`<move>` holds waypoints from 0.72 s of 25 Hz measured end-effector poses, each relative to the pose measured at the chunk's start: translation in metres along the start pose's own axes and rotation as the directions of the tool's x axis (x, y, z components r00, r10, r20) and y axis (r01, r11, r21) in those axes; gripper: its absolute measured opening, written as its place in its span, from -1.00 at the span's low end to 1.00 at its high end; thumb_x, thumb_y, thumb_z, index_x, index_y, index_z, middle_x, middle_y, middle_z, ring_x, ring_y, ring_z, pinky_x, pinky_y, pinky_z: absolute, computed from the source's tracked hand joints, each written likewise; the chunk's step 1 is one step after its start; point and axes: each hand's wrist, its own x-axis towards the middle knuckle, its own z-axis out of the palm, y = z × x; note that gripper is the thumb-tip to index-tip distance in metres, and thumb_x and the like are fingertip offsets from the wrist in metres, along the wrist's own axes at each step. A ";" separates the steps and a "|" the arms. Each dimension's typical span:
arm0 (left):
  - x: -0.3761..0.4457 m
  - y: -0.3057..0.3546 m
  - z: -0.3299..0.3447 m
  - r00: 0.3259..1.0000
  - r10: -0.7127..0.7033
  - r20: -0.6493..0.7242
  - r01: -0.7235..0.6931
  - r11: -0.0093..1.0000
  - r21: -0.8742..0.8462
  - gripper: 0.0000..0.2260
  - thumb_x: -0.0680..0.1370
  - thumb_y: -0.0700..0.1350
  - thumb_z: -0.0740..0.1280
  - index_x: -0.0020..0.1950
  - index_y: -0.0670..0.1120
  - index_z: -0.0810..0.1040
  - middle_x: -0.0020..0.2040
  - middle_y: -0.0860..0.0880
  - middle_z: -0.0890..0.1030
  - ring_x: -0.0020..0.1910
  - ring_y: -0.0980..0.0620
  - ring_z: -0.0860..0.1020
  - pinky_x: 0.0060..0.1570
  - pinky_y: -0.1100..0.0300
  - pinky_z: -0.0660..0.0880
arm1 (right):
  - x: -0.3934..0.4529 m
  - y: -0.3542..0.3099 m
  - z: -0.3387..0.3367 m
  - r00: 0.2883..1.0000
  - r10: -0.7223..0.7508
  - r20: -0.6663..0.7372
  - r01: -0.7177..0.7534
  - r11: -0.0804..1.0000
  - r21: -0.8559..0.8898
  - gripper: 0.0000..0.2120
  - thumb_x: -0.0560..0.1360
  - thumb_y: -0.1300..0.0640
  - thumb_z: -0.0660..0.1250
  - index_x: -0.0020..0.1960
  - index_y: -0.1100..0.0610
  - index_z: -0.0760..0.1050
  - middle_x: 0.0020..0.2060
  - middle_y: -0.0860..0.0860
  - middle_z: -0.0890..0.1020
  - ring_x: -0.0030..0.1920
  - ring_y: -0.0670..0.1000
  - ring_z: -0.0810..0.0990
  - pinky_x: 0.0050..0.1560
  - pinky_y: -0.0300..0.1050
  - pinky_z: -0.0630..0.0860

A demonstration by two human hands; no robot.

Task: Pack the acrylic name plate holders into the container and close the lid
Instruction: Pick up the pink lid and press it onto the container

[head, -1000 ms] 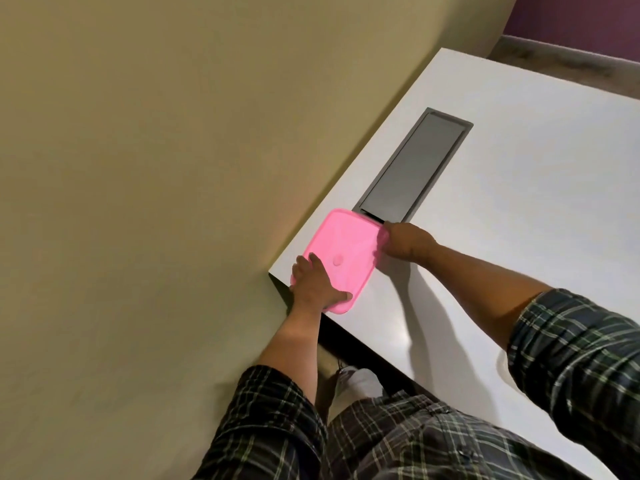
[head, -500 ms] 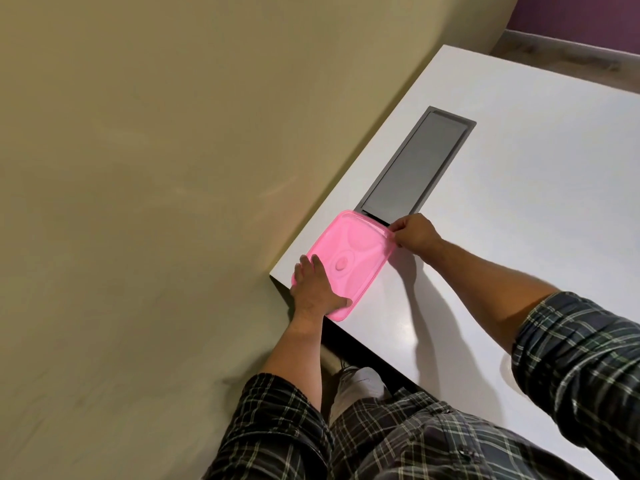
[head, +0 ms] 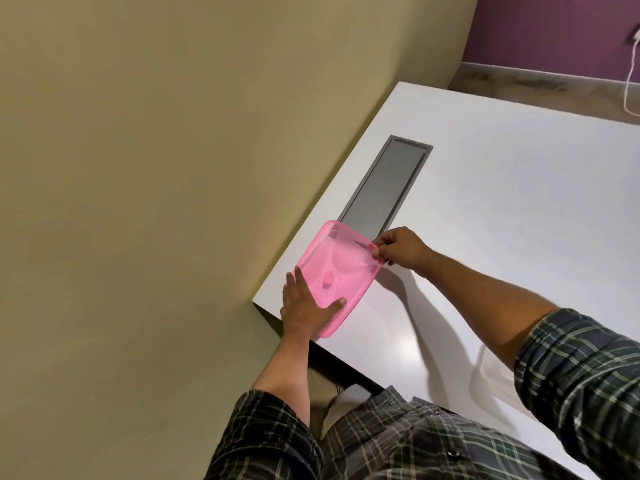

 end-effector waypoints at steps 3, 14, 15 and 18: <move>0.002 0.029 -0.005 0.996 -0.080 -0.041 0.075 0.991 -0.114 -0.07 0.50 0.44 0.16 0.63 0.02 -0.24 0.65 -0.08 -0.09 0.58 -0.22 0.12 0.47 -0.29 0.16 | -0.012 0.001 -0.025 0.996 -0.047 -0.080 0.052 0.997 0.062 -0.85 0.46 0.37 0.39 -0.03 0.25 0.69 -0.25 0.11 0.70 -0.26 0.01 0.64 -0.31 -0.26 0.52; 0.003 0.130 -0.034 0.970 -0.123 0.209 0.242 0.556 -0.795 -0.15 0.45 0.54 -0.15 0.51 0.03 0.32 0.36 -0.14 0.53 0.16 -0.22 0.62 0.23 -0.18 0.52 | -0.084 0.036 -0.137 0.943 -0.189 -0.275 0.260 0.933 0.248 -0.82 0.48 0.30 0.48 0.06 0.15 0.66 -0.14 0.09 0.71 -0.18 0.01 0.66 -0.14 -0.15 0.60; 0.003 0.136 -0.036 0.951 -0.065 0.302 0.290 0.520 -0.804 -0.09 0.40 0.58 -0.19 0.42 -0.01 0.43 0.26 -0.16 0.59 0.13 -0.22 0.63 0.21 -0.15 0.53 | -0.094 0.040 -0.147 0.937 -0.200 -0.288 0.273 0.931 0.244 -0.82 0.47 0.31 0.48 0.07 0.17 0.66 -0.11 0.12 0.72 -0.16 0.03 0.67 -0.12 -0.13 0.62; 0.010 0.162 -0.034 0.872 -0.046 0.487 0.449 0.469 -0.760 -0.22 0.52 0.45 -0.10 0.21 -0.17 0.50 0.14 -0.30 0.61 0.17 -0.35 0.59 0.22 -0.18 0.52 | -0.124 0.056 -0.173 0.918 -0.221 -0.329 0.302 0.928 0.220 -0.80 0.46 0.33 0.49 0.07 0.20 0.65 -0.05 0.18 0.72 -0.11 0.06 0.68 -0.08 -0.09 0.64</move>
